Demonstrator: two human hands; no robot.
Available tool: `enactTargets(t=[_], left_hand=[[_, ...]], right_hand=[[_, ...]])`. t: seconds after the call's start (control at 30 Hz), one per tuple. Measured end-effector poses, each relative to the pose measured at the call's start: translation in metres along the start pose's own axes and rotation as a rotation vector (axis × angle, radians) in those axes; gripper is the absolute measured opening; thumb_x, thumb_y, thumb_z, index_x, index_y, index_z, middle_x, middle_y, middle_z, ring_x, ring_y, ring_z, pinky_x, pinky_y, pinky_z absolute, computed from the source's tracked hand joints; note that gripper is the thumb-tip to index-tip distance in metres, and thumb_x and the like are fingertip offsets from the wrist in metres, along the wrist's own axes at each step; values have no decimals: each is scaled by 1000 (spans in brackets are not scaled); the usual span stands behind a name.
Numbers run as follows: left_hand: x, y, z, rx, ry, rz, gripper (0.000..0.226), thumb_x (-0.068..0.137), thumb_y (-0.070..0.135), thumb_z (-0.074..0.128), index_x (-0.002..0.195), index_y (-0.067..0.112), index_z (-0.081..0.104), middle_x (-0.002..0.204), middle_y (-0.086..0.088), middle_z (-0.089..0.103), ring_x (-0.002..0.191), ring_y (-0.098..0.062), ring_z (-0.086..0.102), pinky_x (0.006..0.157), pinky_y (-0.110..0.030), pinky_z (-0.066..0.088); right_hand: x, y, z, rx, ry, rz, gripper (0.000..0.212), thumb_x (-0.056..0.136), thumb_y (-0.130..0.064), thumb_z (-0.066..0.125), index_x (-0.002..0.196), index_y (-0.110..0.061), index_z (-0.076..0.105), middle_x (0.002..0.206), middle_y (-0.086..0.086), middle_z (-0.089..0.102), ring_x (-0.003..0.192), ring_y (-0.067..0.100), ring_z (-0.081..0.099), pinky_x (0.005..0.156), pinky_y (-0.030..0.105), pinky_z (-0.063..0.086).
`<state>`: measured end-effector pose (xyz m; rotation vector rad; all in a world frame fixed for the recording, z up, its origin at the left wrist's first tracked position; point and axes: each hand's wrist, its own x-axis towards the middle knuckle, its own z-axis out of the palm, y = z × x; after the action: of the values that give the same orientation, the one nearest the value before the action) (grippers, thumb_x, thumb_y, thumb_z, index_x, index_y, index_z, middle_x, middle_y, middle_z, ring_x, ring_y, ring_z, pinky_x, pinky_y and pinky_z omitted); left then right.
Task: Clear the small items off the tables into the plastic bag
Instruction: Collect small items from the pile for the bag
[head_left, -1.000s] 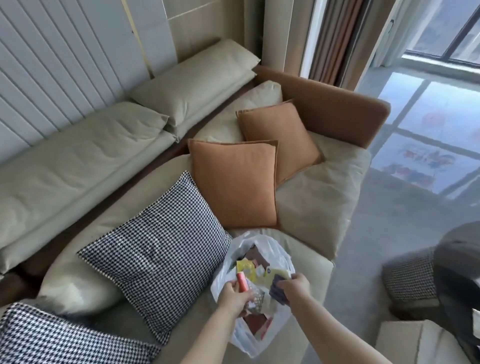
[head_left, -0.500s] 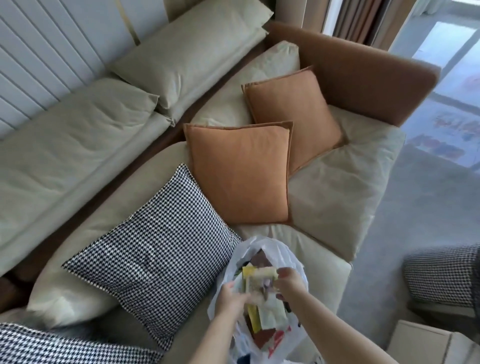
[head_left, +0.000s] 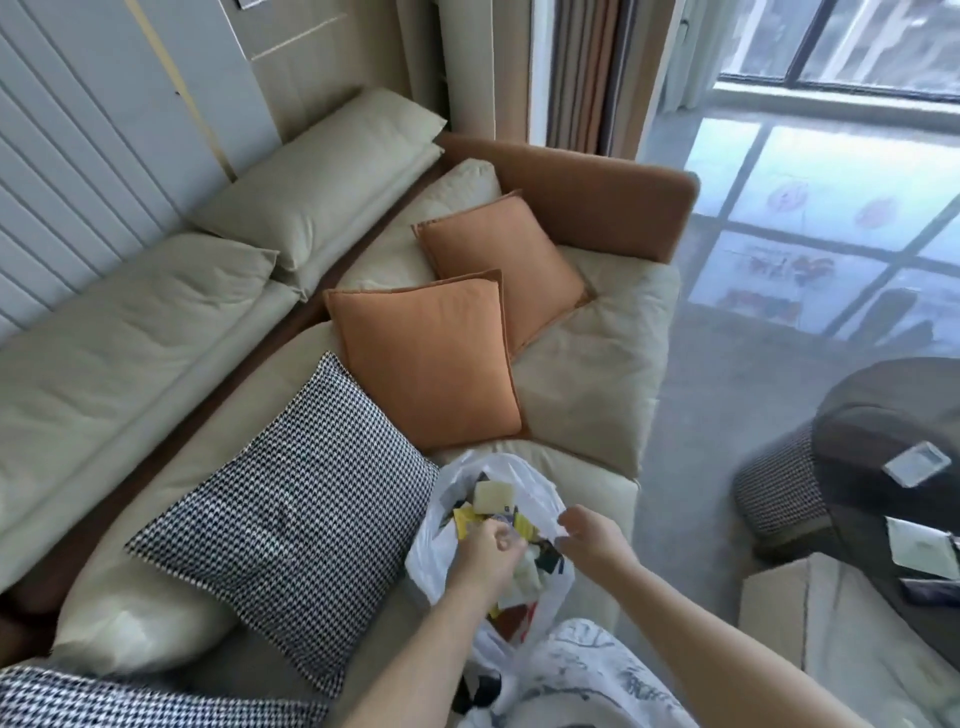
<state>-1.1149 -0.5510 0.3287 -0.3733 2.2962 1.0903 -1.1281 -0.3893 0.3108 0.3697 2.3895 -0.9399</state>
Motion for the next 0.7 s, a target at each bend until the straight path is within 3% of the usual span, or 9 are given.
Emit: enactTargets(t=[0.13, 0.27, 0.43, 0.7], left_hand=[[-45, 17, 24, 160, -24, 153, 35, 91, 37, 54, 119, 17, 59, 115, 0, 64, 108, -18, 58, 88, -28, 46], [-74, 28, 63, 255, -99, 239, 31, 91, 36, 55, 111, 15, 64, 112, -1, 67, 103, -18, 61, 86, -26, 45], [-107, 43, 134, 483, -229, 339, 33, 91, 35, 54, 117, 15, 62, 117, -3, 66, 110, -19, 59, 88, -24, 44], [-169, 62, 267, 875, -421, 547, 32, 90, 41, 54, 113, 20, 63, 118, -1, 66, 112, -18, 59, 92, -26, 46]], right_hand=[[-59, 38, -9, 10, 110, 32, 30, 86, -25, 56, 116, -20, 60, 119, 1, 62, 108, 20, 58, 85, 24, 45], [-111, 84, -15, -10, 198, 85, 33, 88, -31, 53, 119, -22, 59, 124, 1, 60, 114, 20, 57, 93, 28, 45], [-175, 158, -22, 16, 312, 225, 26, 89, -31, 46, 108, -22, 61, 117, 2, 64, 111, 23, 58, 87, 31, 45], [-284, 290, -16, 270, 444, 498, 26, 90, -31, 48, 109, -22, 62, 117, 1, 64, 111, 22, 57, 92, 32, 42]])
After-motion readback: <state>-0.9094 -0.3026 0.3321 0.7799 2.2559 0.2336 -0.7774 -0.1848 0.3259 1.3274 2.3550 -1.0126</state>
